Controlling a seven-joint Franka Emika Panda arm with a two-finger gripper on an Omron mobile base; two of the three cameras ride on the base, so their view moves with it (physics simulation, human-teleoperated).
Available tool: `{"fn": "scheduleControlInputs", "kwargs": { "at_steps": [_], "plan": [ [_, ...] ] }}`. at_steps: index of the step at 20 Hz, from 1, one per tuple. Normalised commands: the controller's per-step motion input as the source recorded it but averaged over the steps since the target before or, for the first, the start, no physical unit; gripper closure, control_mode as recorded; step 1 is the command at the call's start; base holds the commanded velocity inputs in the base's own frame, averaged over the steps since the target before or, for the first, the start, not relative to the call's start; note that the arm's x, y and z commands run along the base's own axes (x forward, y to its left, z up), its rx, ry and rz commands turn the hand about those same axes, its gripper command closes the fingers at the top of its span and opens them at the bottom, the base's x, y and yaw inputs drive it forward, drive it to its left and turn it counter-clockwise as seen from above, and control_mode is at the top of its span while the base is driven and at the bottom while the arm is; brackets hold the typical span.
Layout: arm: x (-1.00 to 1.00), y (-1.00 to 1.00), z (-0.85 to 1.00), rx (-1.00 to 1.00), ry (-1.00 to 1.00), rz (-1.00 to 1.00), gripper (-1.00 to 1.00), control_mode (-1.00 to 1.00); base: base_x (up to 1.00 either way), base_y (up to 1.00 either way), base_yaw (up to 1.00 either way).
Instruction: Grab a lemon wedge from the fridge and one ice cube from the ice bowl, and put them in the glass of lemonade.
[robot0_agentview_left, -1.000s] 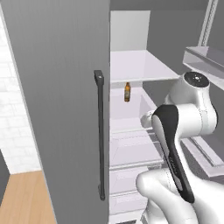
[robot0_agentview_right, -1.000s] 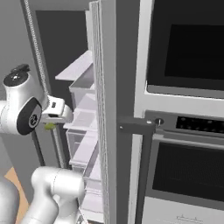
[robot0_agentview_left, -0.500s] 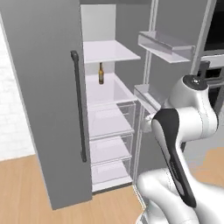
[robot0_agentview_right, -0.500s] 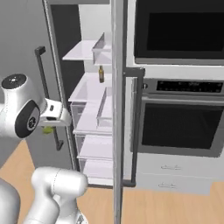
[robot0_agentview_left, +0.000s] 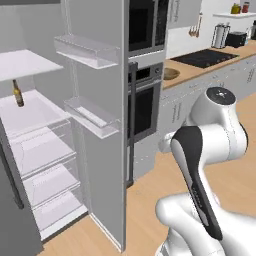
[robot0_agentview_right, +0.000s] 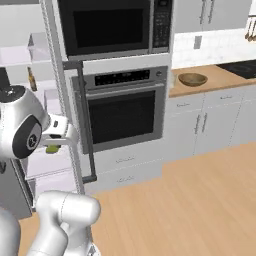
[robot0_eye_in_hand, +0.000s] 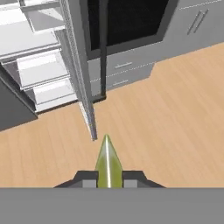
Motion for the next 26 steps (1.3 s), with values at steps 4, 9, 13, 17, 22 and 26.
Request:
{"fn": "scheduleControlInputs", "kwargs": {
  "at_steps": [4,9,13,17,22,26],
  "plan": [
    [0.00,0.00,0.00,0.00,0.00,0.00,1.00,1.00,0.46,-1.00,-0.33],
    [0.00,0.00,0.00,0.00,0.00,0.00,1.00,1.00,1.00,-0.96,0.02],
    [0.00,0.00,0.00,0.00,0.00,0.00,1.00,1.00,1.00,-0.84,0.17],
    [0.00,0.00,0.00,0.00,0.00,0.00,1.00,1.00,1.00,-0.57,0.14],
    [0.00,0.00,0.00,0.00,0.00,0.00,1.00,1.00,1.00,-0.29,0.08],
    [0.00,0.00,0.00,0.00,0.00,0.00,1.00,1.00,1.00,-0.11,0.06]
  ]
}}
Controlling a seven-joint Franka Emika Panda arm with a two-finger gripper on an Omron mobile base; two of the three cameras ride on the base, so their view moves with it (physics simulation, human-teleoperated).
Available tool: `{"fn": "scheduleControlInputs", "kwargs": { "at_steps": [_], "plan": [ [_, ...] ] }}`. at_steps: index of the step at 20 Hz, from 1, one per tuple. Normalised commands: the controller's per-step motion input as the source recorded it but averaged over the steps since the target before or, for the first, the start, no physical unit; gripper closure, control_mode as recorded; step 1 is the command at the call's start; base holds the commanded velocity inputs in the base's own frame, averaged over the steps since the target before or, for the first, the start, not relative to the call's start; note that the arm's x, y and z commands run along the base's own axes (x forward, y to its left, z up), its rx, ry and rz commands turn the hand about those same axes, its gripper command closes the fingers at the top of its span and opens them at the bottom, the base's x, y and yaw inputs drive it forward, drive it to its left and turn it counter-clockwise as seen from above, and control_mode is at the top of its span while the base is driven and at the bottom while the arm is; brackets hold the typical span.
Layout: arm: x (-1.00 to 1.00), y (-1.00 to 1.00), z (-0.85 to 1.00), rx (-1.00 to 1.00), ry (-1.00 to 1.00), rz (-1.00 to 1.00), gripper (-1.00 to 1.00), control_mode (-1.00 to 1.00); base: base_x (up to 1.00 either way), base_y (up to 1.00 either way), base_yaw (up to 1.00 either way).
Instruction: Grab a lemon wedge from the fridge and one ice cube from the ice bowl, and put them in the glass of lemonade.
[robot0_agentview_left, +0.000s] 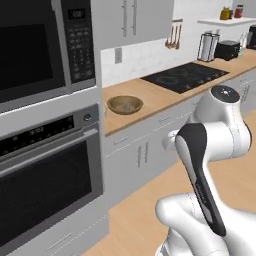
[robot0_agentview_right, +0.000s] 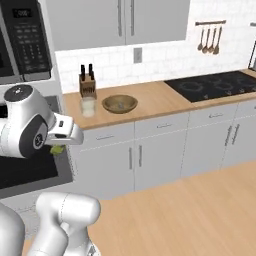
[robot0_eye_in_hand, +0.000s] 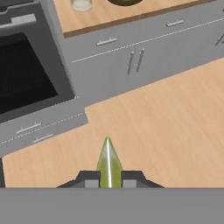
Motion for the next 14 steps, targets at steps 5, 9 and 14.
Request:
{"fn": "scheduleControlInputs", "kwargs": {
  "at_steps": [5,9,14],
  "plan": [
    [0.00,0.00,0.00,0.00,0.00,0.00,1.00,1.00,1.00,-0.18,0.11],
    [0.00,0.00,0.00,0.00,0.00,0.00,1.00,1.00,1.00,-0.36,0.23],
    [0.00,0.00,0.00,0.00,0.00,0.00,1.00,1.00,1.00,-0.03,0.36]
  ]
}}
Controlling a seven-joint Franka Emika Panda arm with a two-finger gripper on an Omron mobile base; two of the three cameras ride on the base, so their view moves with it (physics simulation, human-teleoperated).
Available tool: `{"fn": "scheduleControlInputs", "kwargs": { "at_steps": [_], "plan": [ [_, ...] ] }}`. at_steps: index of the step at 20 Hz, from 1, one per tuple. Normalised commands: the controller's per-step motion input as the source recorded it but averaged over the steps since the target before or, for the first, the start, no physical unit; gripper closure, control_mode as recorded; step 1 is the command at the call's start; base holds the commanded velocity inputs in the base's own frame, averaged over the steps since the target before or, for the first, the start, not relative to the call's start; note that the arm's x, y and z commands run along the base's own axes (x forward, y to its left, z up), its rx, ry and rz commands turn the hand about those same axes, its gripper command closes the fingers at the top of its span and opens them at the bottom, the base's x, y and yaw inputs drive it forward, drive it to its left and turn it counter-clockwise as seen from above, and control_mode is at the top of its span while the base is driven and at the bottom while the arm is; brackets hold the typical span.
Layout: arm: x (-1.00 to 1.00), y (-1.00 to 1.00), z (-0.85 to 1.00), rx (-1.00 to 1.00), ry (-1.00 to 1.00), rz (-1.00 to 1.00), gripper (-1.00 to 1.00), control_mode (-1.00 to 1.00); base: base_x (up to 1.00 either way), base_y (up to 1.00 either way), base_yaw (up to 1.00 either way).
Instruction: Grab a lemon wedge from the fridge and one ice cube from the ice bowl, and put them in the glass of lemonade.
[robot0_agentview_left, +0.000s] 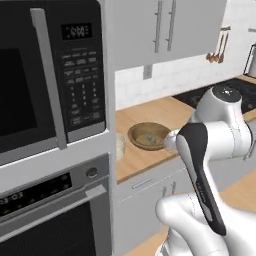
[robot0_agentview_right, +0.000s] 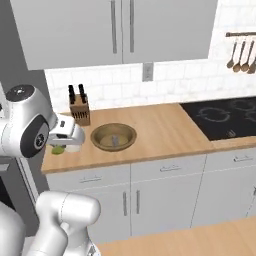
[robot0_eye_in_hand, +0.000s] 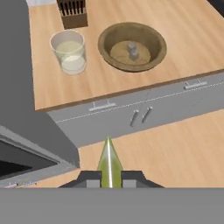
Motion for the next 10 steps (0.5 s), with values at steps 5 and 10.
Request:
{"fn": "scheduleControlInputs", "kwargs": {
  "at_steps": [5,10],
  "plan": [
    [0.00,0.00,0.00,0.00,0.00,0.00,1.00,1.00,0.79,-0.18,0.42],
    [0.00,0.00,0.00,0.00,0.00,0.00,1.00,1.00,0.35,-0.45,0.36]
  ]
}}
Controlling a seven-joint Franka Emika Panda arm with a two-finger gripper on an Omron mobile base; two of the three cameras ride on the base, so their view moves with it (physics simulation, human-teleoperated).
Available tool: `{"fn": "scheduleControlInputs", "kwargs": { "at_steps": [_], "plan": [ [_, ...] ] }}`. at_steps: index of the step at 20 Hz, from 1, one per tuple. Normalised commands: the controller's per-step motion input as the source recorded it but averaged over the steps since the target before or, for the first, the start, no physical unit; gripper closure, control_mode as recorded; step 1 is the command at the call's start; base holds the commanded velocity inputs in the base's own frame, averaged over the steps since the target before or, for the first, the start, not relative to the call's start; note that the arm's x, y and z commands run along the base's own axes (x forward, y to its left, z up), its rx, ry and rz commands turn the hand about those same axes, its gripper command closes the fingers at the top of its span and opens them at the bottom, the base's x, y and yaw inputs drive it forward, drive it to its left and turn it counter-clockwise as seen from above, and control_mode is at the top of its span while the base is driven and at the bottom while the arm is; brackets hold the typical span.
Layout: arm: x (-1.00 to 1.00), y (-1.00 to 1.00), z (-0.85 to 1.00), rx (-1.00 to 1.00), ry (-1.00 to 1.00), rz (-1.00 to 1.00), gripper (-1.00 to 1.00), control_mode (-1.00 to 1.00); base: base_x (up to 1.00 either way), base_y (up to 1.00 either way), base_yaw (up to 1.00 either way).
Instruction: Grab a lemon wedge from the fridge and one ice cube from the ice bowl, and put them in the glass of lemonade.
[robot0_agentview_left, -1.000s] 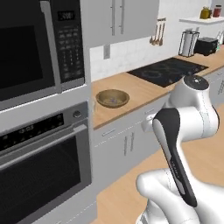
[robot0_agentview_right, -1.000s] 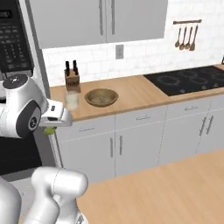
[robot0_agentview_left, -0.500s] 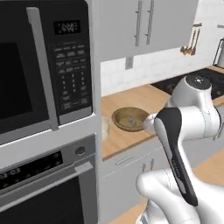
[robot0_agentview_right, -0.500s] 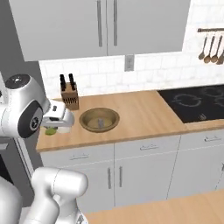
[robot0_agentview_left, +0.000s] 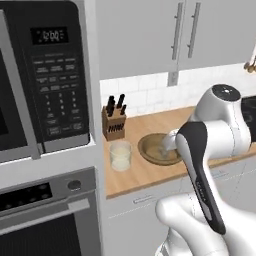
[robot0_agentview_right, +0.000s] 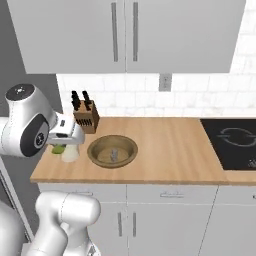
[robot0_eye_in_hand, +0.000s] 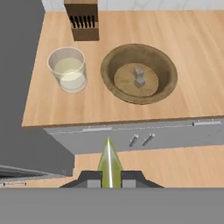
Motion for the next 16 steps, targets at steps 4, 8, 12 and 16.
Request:
{"fn": "scheduleControlInputs", "kwargs": {
  "at_steps": [4,8,12,16],
  "plan": [
    [0.00,0.00,0.00,0.00,0.00,0.00,1.00,1.00,0.94,0.03,0.28],
    [0.00,0.00,0.00,0.00,0.00,0.00,1.00,1.00,1.00,0.25,0.22],
    [0.52,0.24,-0.16,0.00,0.00,0.17,1.00,-1.00,0.25,0.05,0.05],
    [0.73,0.78,-0.51,0.01,0.00,0.21,1.00,-1.00,0.00,0.00,0.00]
  ]
}}
